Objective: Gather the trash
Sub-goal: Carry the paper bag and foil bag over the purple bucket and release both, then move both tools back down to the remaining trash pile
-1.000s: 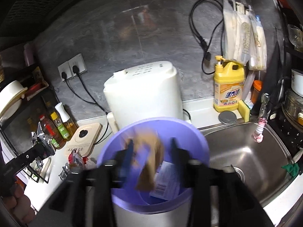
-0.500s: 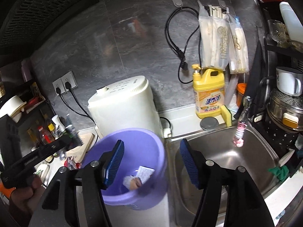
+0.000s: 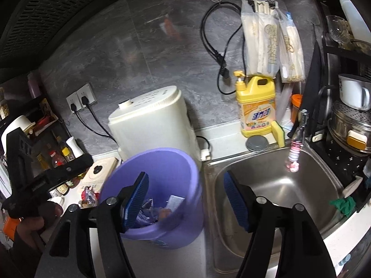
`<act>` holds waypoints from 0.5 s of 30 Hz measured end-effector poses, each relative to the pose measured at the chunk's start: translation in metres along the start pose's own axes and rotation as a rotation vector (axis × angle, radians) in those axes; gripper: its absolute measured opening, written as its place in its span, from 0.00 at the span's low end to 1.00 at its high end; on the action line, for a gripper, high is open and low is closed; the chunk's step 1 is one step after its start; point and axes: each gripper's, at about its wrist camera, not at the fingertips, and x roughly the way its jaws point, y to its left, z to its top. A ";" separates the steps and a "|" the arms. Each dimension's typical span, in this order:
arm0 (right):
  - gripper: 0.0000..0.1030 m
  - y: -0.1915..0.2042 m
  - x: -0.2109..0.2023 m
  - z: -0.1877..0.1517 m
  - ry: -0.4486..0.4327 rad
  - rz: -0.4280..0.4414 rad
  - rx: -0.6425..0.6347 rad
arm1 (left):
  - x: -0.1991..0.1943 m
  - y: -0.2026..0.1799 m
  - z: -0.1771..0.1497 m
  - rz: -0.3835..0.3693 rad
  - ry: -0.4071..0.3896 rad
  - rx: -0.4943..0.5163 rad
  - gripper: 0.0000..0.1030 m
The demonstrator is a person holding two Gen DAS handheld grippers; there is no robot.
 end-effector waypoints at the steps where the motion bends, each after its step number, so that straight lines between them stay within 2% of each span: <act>1: 0.69 0.006 0.002 -0.001 0.000 0.009 -0.002 | -0.005 0.003 0.000 0.011 -0.005 0.003 0.90; 6: 0.71 0.040 0.013 -0.006 0.019 0.046 -0.032 | -0.039 0.037 -0.004 0.058 -0.029 -0.007 0.92; 10: 0.76 0.079 0.021 -0.013 0.016 0.070 -0.057 | -0.069 0.078 -0.009 0.115 -0.044 -0.016 0.92; 15: 0.76 0.129 0.036 -0.024 0.037 0.124 -0.091 | -0.105 0.136 -0.016 0.194 -0.050 -0.073 0.92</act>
